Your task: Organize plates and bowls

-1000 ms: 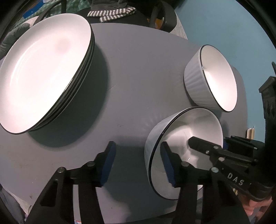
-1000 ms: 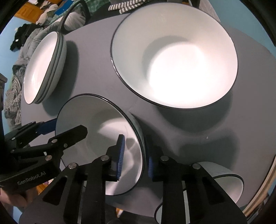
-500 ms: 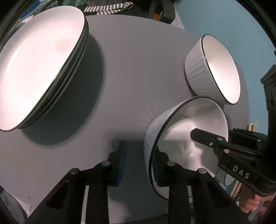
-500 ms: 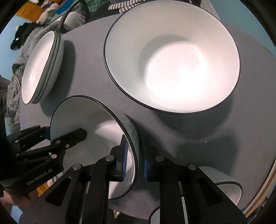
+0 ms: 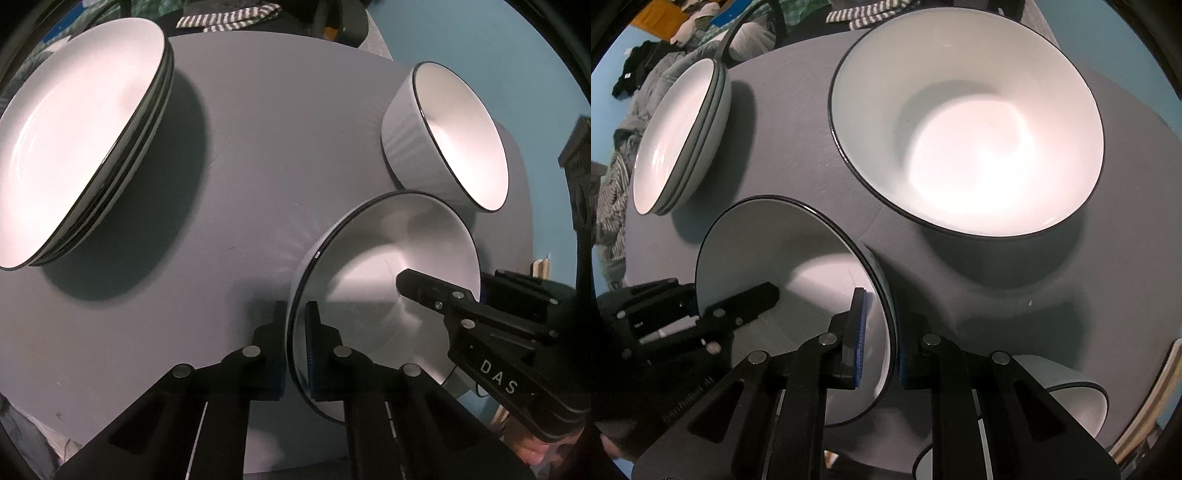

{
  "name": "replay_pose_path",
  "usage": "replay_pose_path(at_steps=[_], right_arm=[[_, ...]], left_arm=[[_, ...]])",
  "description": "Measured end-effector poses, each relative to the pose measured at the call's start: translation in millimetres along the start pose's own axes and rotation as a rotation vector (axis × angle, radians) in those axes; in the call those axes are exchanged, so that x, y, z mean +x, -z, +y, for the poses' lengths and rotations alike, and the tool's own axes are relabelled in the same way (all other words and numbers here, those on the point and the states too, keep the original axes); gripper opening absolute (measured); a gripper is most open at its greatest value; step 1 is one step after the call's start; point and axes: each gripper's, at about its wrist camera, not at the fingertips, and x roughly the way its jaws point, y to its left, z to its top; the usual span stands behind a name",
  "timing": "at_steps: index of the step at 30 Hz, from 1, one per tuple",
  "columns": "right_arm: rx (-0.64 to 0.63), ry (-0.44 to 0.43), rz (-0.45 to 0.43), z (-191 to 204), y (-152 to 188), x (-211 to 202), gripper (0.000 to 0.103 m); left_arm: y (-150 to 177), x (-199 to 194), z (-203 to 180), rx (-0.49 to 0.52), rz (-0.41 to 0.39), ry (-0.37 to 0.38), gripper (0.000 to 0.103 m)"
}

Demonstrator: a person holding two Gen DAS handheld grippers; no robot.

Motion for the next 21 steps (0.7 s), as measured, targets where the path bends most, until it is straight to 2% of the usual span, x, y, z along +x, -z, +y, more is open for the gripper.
replay_pose_path(at_steps=[9,21], right_arm=[[0.023,-0.021,-0.001,14.0,8.5,2.8,0.006],[0.059,-0.031,-0.026,14.8,11.7,-16.9,0.006]], left_arm=[[6.5,-8.3,5.8,0.012,-0.02,-0.024,0.005],[0.5,-29.7,-3.9,0.027,-0.053,-0.02,0.005]])
